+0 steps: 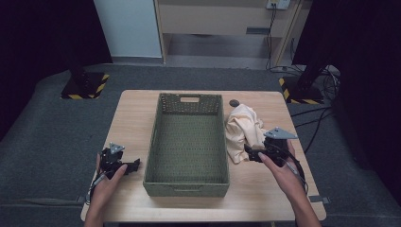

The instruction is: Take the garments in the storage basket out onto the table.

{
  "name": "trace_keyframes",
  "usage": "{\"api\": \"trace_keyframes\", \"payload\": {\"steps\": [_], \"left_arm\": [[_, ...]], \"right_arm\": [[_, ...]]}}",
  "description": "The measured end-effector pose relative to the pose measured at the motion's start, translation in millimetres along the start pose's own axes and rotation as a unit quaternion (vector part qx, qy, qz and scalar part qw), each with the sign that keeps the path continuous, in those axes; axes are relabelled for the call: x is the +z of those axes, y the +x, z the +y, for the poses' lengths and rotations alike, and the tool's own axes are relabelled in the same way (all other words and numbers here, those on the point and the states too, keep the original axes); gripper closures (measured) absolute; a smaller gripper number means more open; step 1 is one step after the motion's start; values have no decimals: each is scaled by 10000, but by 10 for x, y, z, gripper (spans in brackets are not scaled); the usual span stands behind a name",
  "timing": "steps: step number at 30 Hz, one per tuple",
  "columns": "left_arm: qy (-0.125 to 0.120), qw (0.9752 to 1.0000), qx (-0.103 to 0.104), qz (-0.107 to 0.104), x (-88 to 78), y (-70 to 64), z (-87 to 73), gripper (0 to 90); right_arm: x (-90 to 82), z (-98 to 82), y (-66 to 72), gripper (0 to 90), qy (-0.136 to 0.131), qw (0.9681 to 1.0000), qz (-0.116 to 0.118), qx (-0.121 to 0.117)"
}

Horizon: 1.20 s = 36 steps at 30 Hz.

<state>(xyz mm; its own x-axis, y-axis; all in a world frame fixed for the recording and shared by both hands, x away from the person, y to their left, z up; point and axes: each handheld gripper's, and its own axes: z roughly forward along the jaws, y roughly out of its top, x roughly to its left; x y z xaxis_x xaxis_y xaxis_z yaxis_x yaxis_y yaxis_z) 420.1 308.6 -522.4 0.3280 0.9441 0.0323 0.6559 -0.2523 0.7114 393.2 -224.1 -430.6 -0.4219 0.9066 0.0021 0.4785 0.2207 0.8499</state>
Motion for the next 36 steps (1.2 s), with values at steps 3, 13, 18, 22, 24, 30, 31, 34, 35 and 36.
{"api": "trace_keyframes", "payload": {"steps": [3, 13, 18, 22, 24, 30, 31, 34, 35, 36], "left_arm": [[-1, 10000, -2, 0, 0, 0, 0, 0], [0, 10000, -1, 1, 0, 0, 0, 0], [-1, 10000, -1, 1, 0, 0, 0, 0], [-1, 10000, -1, 0, 0, 0, 0, 0], [-1, 10000, -1, 0, 0, 0, 0, 0], [-2, 10000, -2, 1, 0, 0, 0, 0], [-1, 10000, -1, 0, 0, 0, 0, 0], [-2, 10000, -2, 1, 0, 0, 0, 0], [-1, 10000, -2, 1, 0, 0, 0, 0], [-1, 10000, -1, 1, 0, 0, 0, 0]], "right_arm": [[-31, -68, 21, 42, -13, 10000, 27, 19], [-76, -350, 76, 45, 117, 9999, 72, -1], [-58, -477, 112, 45, 241, 9996, 116, 14], [-43, -564, 130, 47, 307, 9994, 139, 37], [-33, -611, 136, 48, 350, 9992, 161, 51], [3, -773, 148, 48, 510, 9985, 171, 110], [6, -802, 149, 49, 534, 9983, 189, 136], [17, -860, 157, 49, 595, 9979, 177, 160], [22, -876, 162, 49, 605, 9979, 183, 170], [28, -891, 166, 48, 623, 9977, 192, 169]]}}
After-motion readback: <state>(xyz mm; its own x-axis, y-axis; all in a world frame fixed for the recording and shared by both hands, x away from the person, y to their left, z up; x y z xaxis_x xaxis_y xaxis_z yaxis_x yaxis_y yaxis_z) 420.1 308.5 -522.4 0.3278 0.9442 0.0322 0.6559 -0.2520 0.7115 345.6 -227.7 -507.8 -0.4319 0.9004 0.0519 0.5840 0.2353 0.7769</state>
